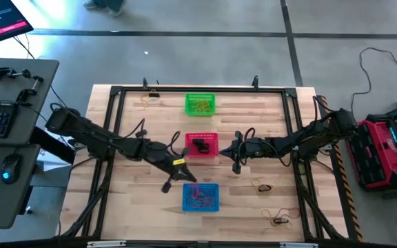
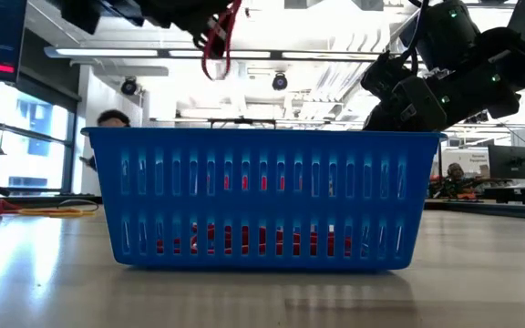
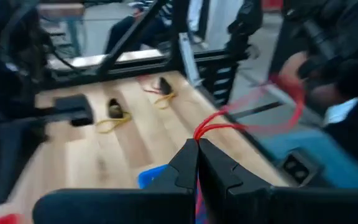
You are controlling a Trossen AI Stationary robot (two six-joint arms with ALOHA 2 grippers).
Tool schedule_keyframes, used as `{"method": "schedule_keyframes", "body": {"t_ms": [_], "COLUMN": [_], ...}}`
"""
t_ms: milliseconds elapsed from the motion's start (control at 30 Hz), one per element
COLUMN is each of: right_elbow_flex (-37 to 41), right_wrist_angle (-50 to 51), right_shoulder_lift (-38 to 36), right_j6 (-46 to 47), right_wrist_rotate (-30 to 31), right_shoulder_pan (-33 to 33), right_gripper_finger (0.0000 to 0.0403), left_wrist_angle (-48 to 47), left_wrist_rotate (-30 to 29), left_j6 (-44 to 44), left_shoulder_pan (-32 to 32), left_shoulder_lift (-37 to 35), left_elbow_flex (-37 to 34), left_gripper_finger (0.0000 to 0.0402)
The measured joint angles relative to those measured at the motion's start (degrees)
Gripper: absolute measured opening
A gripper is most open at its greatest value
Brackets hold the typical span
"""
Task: Sort rubber bands into baskets
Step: Put the red rubber band into the blue bin
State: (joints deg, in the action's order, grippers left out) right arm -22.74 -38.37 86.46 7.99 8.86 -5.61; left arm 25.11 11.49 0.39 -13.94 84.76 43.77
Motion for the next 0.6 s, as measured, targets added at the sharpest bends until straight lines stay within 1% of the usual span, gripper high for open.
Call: {"method": "schedule_keyframes", "body": {"t_ms": [67,167,267,600], "right_elbow_flex": [0.0,0.0,0.0,0.0], "right_wrist_angle": [0.0,0.0,0.0,0.0], "right_shoulder_lift": [0.0,0.0,0.0,0.0], "right_j6": [0.0,0.1,0.7,1.0], "right_wrist_rotate": [0.0,0.0,0.0,0.0], "right_shoulder_pan": [0.0,0.0,0.0,0.0], "right_gripper_finger": [0.0000,0.0000,0.0000,0.0000], "left_wrist_angle": [0.3,-0.8,-3.7,-25.8], "left_wrist_rotate": [1.5,1.6,1.5,0.8], "left_j6": [-2.8,-7.7,-9.6,-7.8], "left_shoulder_pan": [0.7,1.8,2.0,-0.1], "left_shoulder_lift": [0.7,2.4,4.5,11.3], "left_elbow_flex": [0.0,0.8,3.1,16.1], "left_gripper_finger": [0.0000,0.0000,0.0000,0.0000]}}
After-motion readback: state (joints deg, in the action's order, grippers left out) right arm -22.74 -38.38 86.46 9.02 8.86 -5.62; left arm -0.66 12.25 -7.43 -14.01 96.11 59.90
